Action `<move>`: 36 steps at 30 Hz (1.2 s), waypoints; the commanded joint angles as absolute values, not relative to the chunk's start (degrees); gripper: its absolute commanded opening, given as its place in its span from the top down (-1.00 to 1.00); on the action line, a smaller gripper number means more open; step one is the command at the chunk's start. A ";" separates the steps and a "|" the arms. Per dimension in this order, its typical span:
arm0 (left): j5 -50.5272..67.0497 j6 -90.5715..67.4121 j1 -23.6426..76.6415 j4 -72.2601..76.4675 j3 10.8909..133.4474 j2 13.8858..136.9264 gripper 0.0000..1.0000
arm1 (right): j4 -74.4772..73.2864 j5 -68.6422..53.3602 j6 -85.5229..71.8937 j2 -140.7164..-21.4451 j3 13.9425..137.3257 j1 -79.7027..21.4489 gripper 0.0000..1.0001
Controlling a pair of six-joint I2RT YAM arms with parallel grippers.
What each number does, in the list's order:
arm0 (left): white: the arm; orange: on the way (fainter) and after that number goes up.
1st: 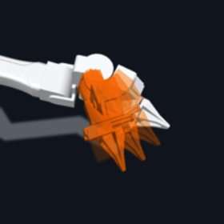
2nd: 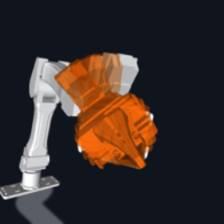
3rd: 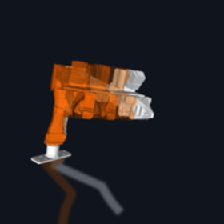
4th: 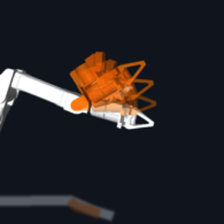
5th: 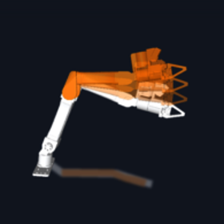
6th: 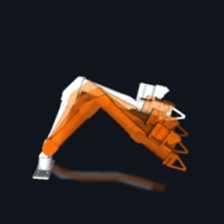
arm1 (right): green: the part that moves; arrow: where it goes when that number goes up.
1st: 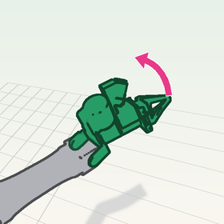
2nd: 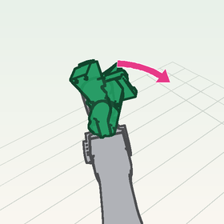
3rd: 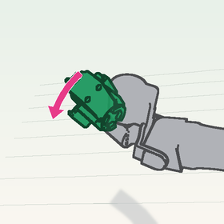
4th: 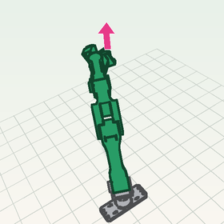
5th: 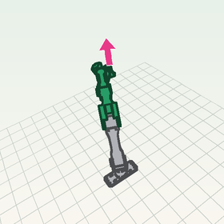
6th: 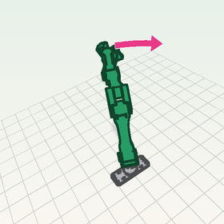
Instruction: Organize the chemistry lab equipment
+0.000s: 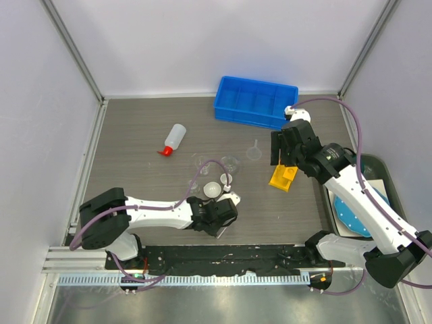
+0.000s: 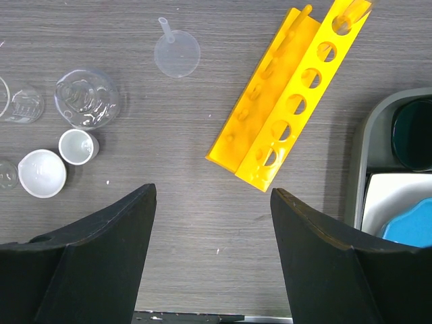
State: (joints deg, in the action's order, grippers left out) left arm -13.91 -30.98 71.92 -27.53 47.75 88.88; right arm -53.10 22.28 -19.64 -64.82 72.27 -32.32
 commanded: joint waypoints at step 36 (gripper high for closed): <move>22.92 -14.42 66.28 -28.84 58.55 62.76 0.74 | -60.38 -9.63 -22.15 -46.94 71.63 -33.13 -0.48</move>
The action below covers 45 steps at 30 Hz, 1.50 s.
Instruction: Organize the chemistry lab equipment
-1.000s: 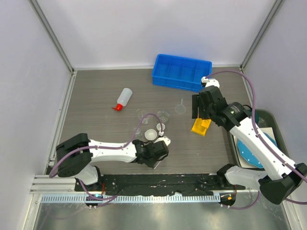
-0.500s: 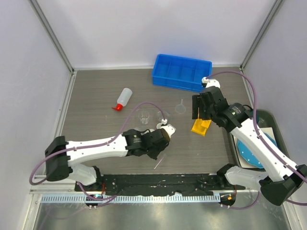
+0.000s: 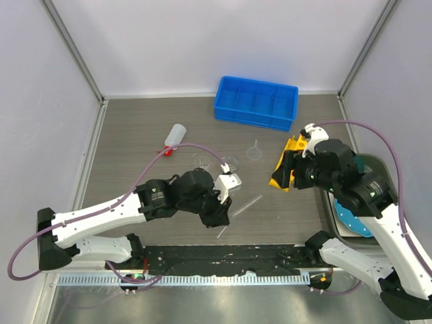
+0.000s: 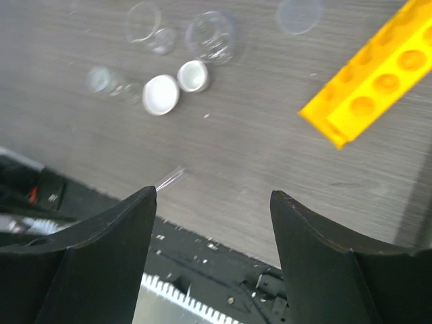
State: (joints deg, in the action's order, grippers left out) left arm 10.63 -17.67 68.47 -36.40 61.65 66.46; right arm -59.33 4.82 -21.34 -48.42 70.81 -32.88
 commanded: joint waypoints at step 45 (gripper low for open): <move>47.37 -14.33 58.54 -10.20 52.47 64.07 0.73 | -49.13 -37.44 -35.07 -39.90 62.75 -33.13 0.28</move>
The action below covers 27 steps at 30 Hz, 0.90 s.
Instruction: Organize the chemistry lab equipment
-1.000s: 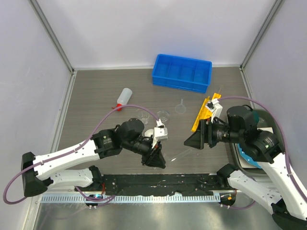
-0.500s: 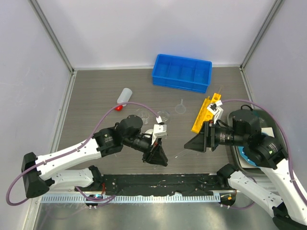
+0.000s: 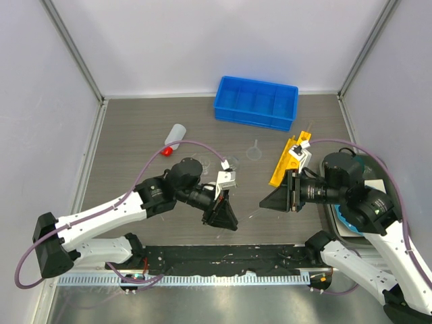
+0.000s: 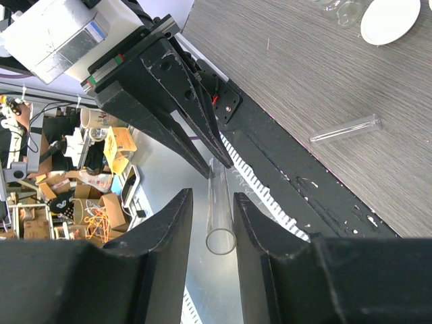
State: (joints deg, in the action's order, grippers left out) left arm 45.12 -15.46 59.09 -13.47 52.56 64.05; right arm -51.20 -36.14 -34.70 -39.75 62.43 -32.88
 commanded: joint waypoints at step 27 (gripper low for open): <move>40.72 -18.01 56.69 -11.95 55.45 65.57 -0.74 | -50.80 -34.28 -32.96 -41.48 63.89 -33.13 0.80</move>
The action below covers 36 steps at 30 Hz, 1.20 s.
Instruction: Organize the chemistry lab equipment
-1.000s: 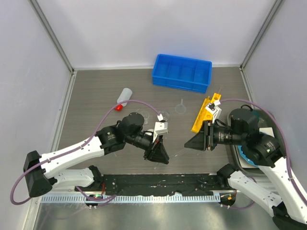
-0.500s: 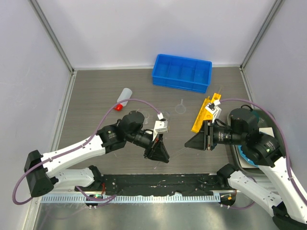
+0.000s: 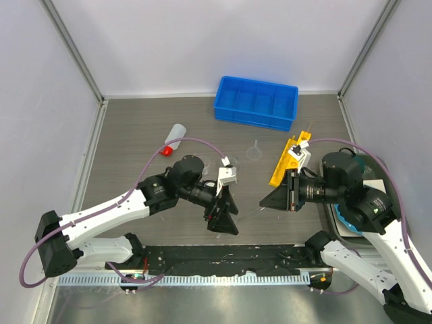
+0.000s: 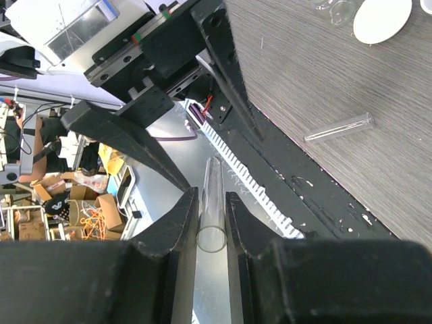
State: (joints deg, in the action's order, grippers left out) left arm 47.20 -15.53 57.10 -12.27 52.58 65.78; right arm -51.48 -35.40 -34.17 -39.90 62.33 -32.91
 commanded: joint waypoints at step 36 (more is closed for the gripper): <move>-2.99 -28.74 56.69 -51.94 66.18 53.52 -1.00 | -56.16 21.01 -20.48 -82.08 95.70 -8.96 0.95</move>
